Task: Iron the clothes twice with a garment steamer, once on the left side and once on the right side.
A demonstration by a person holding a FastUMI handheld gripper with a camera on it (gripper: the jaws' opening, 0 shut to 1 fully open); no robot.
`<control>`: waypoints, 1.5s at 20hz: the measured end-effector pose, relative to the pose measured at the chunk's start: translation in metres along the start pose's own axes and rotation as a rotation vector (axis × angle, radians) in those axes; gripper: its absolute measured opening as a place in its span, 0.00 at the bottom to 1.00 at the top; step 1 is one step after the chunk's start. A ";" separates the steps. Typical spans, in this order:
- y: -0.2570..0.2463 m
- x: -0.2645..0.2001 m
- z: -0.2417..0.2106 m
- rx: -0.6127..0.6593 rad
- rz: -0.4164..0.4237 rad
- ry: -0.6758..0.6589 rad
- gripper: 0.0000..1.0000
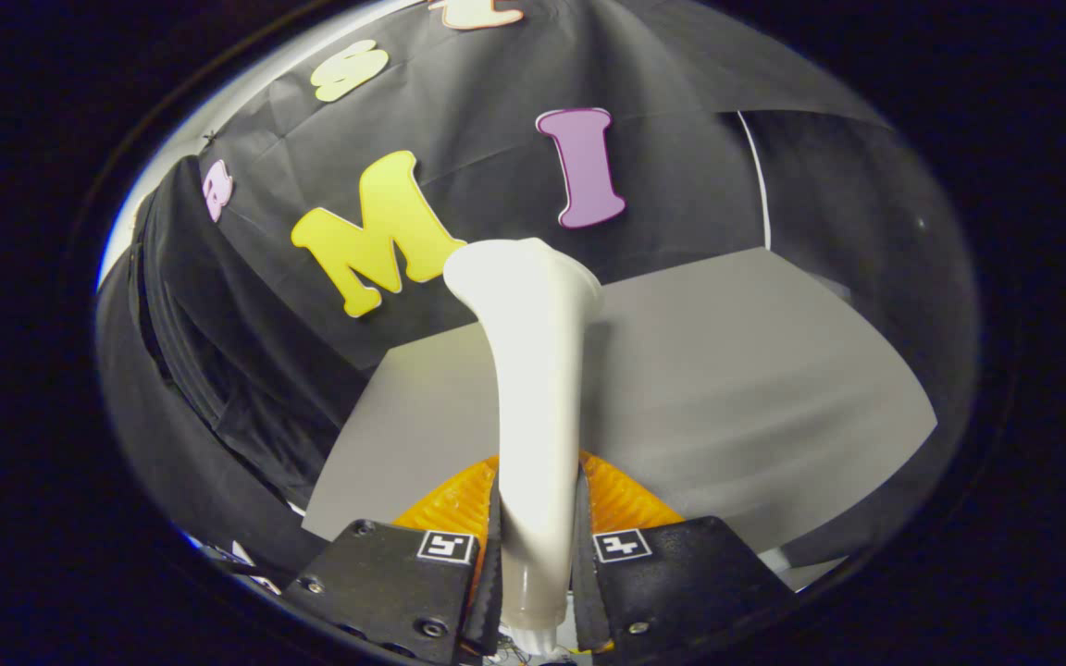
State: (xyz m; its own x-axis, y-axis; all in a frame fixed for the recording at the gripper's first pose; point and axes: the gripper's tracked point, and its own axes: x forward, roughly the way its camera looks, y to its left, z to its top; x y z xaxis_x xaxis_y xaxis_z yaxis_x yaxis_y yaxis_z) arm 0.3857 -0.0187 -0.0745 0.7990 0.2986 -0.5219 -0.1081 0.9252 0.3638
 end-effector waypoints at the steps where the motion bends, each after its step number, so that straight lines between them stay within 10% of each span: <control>1: 0.004 -0.003 0.003 -0.012 0.000 -0.024 0.34; 17: 0.267 -0.159 0.096 -0.177 0.044 -0.556 0.33; 30: 0.410 -0.115 0.090 -0.291 0.018 -0.598 0.33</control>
State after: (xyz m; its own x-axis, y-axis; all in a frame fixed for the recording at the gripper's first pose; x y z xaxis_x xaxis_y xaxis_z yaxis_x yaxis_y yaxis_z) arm 0.3023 0.3057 0.2039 0.9771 0.2106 0.0312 -0.2127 0.9718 0.1019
